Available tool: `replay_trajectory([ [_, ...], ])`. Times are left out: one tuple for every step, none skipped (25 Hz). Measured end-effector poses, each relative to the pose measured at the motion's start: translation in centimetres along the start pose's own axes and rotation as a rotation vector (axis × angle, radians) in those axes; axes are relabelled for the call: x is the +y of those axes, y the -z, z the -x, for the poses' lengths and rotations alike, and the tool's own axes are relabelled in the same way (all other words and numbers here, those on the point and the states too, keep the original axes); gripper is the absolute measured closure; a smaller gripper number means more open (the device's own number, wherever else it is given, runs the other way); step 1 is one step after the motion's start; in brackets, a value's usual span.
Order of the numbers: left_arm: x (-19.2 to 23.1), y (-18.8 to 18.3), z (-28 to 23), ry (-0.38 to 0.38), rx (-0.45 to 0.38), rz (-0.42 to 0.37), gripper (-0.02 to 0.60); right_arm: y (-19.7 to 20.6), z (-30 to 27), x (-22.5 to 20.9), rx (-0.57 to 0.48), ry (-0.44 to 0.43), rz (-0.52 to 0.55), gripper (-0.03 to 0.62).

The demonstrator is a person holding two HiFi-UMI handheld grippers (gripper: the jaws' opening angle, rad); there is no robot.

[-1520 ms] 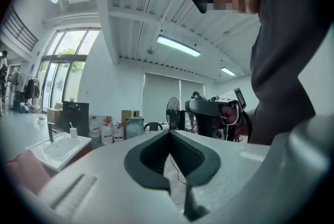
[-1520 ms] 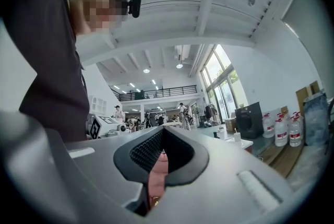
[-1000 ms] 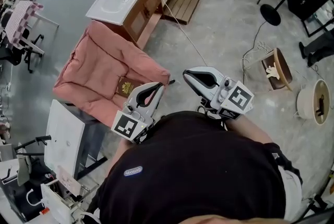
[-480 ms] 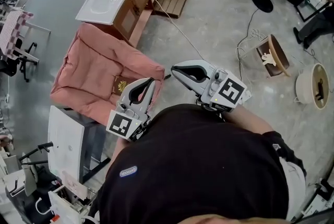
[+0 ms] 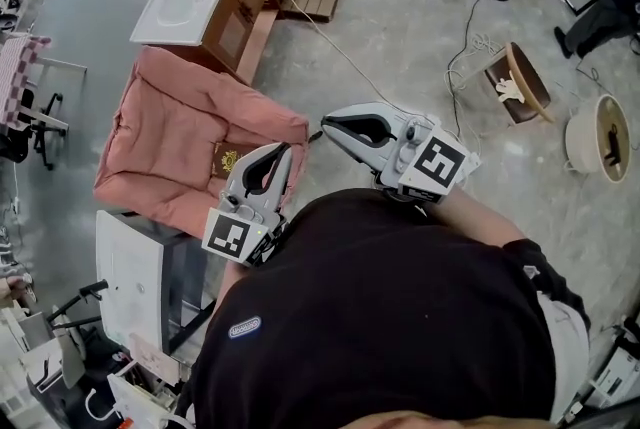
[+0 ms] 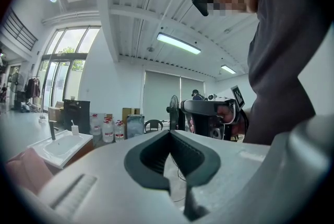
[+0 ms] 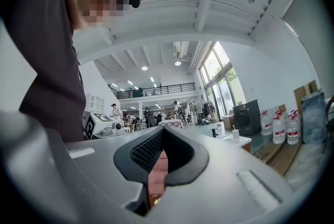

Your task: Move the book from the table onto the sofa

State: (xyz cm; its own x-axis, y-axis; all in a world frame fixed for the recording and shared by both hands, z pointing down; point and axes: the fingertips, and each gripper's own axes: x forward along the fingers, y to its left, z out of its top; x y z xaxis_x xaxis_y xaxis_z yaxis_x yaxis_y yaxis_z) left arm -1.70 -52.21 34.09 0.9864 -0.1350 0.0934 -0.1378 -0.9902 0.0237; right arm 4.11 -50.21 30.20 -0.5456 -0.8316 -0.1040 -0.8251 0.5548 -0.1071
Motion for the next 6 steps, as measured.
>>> replay_trajectory([
  [-0.06, 0.07, -0.02, 0.001, -0.001, 0.0, 0.578, 0.0, 0.08, 0.0, -0.001, 0.001, 0.0, 0.565],
  [-0.14, 0.2, -0.08, 0.003, -0.001, -0.001, 0.578, 0.05, 0.2, -0.01, -0.001, 0.003, 0.0, 0.565],
  [-0.23, 0.38, -0.18, 0.003, 0.002, 0.0, 0.578, 0.15, 0.35, -0.05, -0.001, 0.005, 0.001, 0.565],
  [-0.31, 0.6, -0.28, 0.002, 0.008, 0.002, 0.578, 0.27, 0.51, -0.1, 0.0, 0.006, 0.002, 0.565],
  [-0.39, 0.79, -0.38, 0.001, 0.013, 0.005, 0.578, 0.39, 0.66, -0.14, 0.0, 0.007, 0.003, 0.565],
  [-0.48, 0.96, -0.48, 0.0, 0.017, 0.007, 0.578, 0.53, 0.8, -0.19, 0.001, 0.009, 0.004, 0.565],
])
